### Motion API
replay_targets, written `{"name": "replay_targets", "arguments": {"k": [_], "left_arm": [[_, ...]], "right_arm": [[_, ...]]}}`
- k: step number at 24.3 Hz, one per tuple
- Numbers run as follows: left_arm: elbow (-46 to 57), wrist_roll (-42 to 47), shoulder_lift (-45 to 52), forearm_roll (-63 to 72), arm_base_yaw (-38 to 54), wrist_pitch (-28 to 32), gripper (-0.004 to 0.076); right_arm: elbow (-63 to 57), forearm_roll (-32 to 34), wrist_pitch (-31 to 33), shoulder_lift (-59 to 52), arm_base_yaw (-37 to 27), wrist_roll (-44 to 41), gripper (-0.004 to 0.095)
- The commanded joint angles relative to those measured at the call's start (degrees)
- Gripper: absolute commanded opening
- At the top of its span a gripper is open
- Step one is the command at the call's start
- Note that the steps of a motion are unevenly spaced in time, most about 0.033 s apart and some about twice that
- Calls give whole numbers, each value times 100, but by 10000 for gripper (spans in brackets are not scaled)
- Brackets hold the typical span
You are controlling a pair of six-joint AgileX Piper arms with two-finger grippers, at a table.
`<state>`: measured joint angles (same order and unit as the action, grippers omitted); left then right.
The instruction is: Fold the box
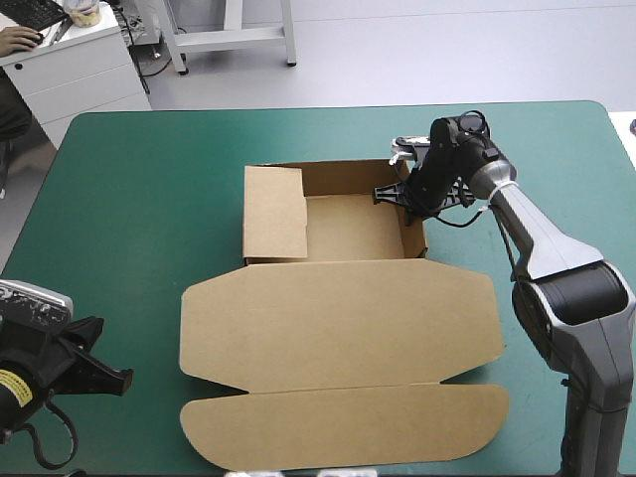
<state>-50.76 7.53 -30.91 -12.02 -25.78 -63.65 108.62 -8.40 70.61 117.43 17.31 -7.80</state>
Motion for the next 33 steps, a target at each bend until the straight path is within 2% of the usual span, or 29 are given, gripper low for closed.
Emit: {"name": "replay_targets", "arguments": {"k": [1, 6, 11, 21, 25, 27, 29, 30, 31, 32, 33], "left_arm": [[-134, 60, -34, -89, 4, 308, 0], [-134, 60, -34, -89, 4, 267, 0], [-134, 60, -34, -89, 4, 216, 0], [-134, 60, -34, -89, 4, 239, 0], [-134, 60, -34, -106, 4, 324, 0], [-134, 60, -34, -106, 4, 324, 0], [-134, 60, -34, -83, 4, 324, 0], [-134, 60, -34, -83, 4, 324, 0], [-134, 60, -34, -41, 4, 324, 0], [-134, 60, -34, 3, 4, 324, 0], [-134, 87, -34, -8, 4, 285, 0]], "right_arm": [[354, 349, 125, -487, -273, 171, -20], [853, 706, 125, -592, -1012, 429, -20], [1165, 718, 92, -592, -2007, 780, -20], [1165, 671, -631, -344, -3943, 872, -20], [1165, 683, -644, -111, -4507, 872, -20], [1165, 683, -561, 3, -4657, 1073, 41], [1165, 683, -503, 47, -4734, 1125, 259], [1165, 683, -503, 47, -4735, 1165, 482], [1165, 683, -514, 47, -4735, 1223, 576], [1197, 683, -503, 47, -4722, 1263, 767], [1252, 657, -503, 47, -4722, 1263, 846]]}}
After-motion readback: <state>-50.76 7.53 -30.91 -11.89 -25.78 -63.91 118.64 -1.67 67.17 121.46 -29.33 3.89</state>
